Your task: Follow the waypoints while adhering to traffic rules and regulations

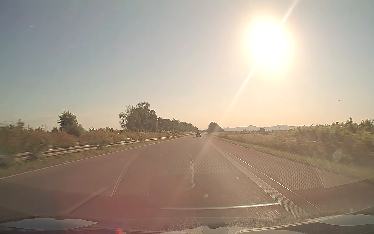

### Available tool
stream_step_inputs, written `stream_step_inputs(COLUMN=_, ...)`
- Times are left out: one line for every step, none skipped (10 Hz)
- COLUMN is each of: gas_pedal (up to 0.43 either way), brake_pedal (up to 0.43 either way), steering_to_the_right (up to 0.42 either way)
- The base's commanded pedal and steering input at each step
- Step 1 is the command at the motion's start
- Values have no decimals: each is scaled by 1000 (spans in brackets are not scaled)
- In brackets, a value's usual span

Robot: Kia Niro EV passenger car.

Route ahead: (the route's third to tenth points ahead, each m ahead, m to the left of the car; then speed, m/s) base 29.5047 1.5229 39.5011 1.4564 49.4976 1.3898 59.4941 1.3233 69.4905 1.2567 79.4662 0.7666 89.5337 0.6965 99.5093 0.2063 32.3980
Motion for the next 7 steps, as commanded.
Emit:
stream_step_inputs(gas_pedal=169, brake_pedal=0, steering_to_the_right=2)
stream_step_inputs(gas_pedal=130, brake_pedal=0, steering_to_the_right=2)
stream_step_inputs(gas_pedal=28, brake_pedal=0, steering_to_the_right=3)
stream_step_inputs(gas_pedal=0, brake_pedal=0, steering_to_the_right=2)
stream_step_inputs(gas_pedal=0, brake_pedal=0, steering_to_the_right=2)
stream_step_inputs(gas_pedal=0, brake_pedal=0, steering_to_the_right=1)
stream_step_inputs(gas_pedal=0, brake_pedal=0, steering_to_the_right=2)
